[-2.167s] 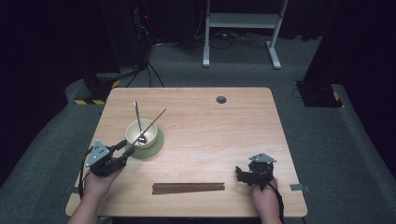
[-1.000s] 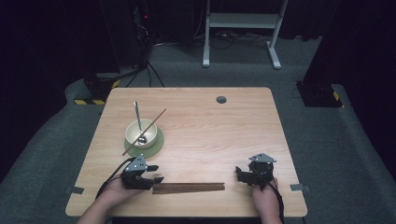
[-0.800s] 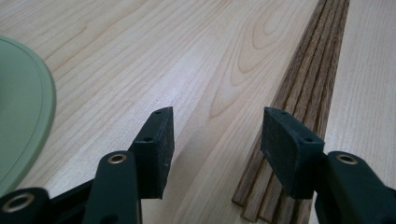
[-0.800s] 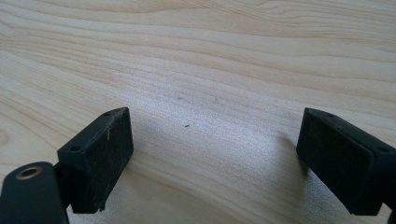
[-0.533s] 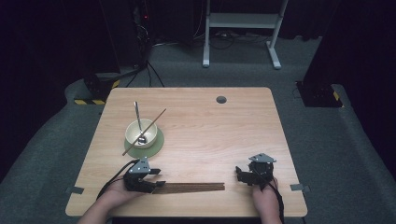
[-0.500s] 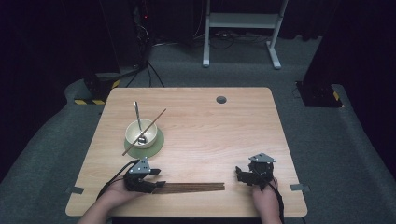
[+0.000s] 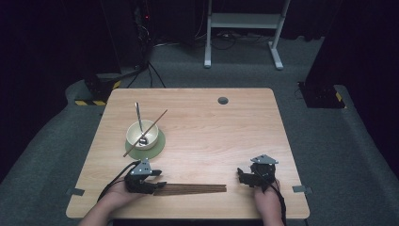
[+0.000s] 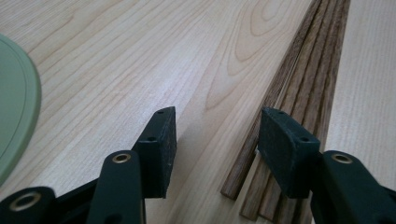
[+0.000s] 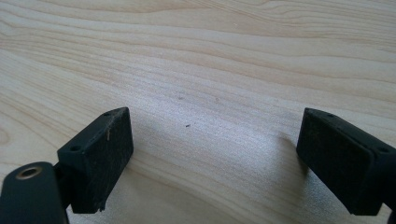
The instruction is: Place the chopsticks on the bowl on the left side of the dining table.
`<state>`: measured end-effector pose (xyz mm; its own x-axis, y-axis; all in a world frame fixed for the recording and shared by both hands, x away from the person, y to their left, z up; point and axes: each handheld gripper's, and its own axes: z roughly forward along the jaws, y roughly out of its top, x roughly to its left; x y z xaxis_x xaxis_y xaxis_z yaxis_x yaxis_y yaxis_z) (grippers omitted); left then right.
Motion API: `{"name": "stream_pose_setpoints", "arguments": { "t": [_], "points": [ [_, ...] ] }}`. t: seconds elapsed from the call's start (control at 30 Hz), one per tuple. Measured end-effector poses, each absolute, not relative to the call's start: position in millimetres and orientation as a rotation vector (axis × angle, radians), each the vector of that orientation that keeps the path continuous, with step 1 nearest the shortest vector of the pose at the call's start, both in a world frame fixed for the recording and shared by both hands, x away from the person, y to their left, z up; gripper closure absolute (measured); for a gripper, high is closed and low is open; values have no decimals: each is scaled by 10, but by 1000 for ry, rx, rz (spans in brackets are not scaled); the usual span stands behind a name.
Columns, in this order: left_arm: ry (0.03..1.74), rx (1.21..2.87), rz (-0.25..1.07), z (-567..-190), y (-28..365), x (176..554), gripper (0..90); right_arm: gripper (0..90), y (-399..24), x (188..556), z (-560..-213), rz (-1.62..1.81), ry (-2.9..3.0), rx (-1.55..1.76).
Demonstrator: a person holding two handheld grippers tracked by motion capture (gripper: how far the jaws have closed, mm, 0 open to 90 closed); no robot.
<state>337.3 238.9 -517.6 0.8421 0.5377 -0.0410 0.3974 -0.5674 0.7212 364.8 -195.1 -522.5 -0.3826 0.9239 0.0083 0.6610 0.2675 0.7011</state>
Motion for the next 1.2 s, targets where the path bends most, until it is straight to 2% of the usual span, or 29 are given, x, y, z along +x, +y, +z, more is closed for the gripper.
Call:
{"name": "stream_pose_setpoints", "arguments": {
  "t": [0.37,0.63,1.2],
  "points": [
    [707,2231,273,-5187,2413,3396,539,108,-1951,3648,-5225,884,2142,1434],
    [661,2240,270,-5194,2354,3372,669,108,-1950,3648,-5224,884,2142,1435],
    [721,2228,289,-5190,2423,3428,812,108,-1952,3646,-5220,882,2150,1435]
  ]
}}
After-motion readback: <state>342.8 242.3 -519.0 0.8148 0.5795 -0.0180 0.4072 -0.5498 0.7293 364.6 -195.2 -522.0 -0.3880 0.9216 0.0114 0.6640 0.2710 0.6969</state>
